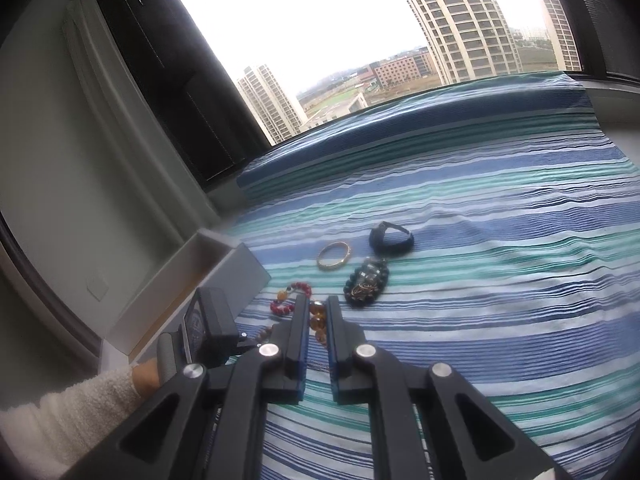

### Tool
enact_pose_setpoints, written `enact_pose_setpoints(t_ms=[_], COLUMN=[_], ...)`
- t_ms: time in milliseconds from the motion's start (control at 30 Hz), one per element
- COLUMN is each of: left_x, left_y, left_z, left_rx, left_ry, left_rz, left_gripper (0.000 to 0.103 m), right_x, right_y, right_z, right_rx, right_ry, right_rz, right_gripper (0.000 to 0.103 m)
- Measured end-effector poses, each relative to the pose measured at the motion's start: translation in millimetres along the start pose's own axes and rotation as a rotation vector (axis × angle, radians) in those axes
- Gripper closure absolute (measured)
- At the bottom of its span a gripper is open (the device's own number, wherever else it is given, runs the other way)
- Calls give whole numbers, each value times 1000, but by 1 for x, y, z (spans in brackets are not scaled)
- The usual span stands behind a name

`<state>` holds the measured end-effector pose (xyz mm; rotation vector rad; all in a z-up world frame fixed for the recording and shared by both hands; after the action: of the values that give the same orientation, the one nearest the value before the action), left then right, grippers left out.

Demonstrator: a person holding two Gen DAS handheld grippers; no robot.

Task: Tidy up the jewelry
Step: 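Grasp the gold chain pendant with the left tool while the right tool holds the necklace, then lower the gold chain and amber necklace into the box and open both tools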

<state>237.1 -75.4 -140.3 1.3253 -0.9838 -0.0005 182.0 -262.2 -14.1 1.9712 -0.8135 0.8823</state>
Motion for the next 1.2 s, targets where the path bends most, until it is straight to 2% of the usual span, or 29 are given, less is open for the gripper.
enact_pose_setpoints(t_ms=[100, 300, 467, 533, 633, 667, 700, 767, 867, 933, 1000, 1067, 1133, 1167, 1200], left_x=[10, 37, 53, 55, 44, 37, 30, 15, 5, 4, 4, 3, 1, 1, 1], left_y=[18, 84, 139, 147, 137, 127, 116, 95, 61, 40, 23, 8, 1, 1, 3], left_z=[-7, -31, -38, -32, -14, -6, 2, 20, 42, 50, 50, 47, 45, 44, 43], left_rx=[-7, -55, -80, -78, -70, -57, -59, -93, -90, -55, -15, -24, -46, -25, -35], left_ry=[53, 229, 290, 270, 202, 172, 153, 131, 76, 33, 31, 62, 85, 75, 80], left_rz=[59, 227, 342, 341, 280, 248, 219, 169, 110, 98, 85, 66, 52, 65, 69], left_gripper=[103, 103, 103, 103, 98, 87, 67, 51, 49, 41, 32, 32, 54, 73, 83], right_x=[-2, -5, -6, -5, -5, -5, -6, -7, -9, -10, -10, -10, -10, -11, -11], right_y=[-2, -7, -10, -11, -11, -10, -9, -8, -5, -4, -1, 1, 3, 3, 3], right_z=[2, 4, -1, -4, -7, -8, -9, -11, -11, -12, -12, -12, -11, -10, -8], right_rx=[-1, -8, -2, -3, -2, -1, 0, -2, -5, -8, -10, -12, -15, -16, -18], right_ry=[-5, -15, -15, -11, -6, -5, -3, 1, 5, 6, 5, 8, 9, 7, 5], right_rz=[-6, -20, -22, -22, -23, -23, -24, -26, -34, -36, -35, -32, -33, -34, -35], right_gripper=[95, 95, 95, 95, 95, 95, 95, 95, 95, 95, 95, 95, 95, 95, 95])
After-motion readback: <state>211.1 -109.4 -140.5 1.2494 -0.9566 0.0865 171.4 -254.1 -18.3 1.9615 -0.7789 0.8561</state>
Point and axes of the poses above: each gripper's, at about its wrist camera, not at the fingertips, and y roughly against the way its jaws point, z to its right, x to its top, the point moved 4 cm from there along -y, roughly the way its jaws point, and after that the axes turned 10 degrees about z, right-handed, at the moved point
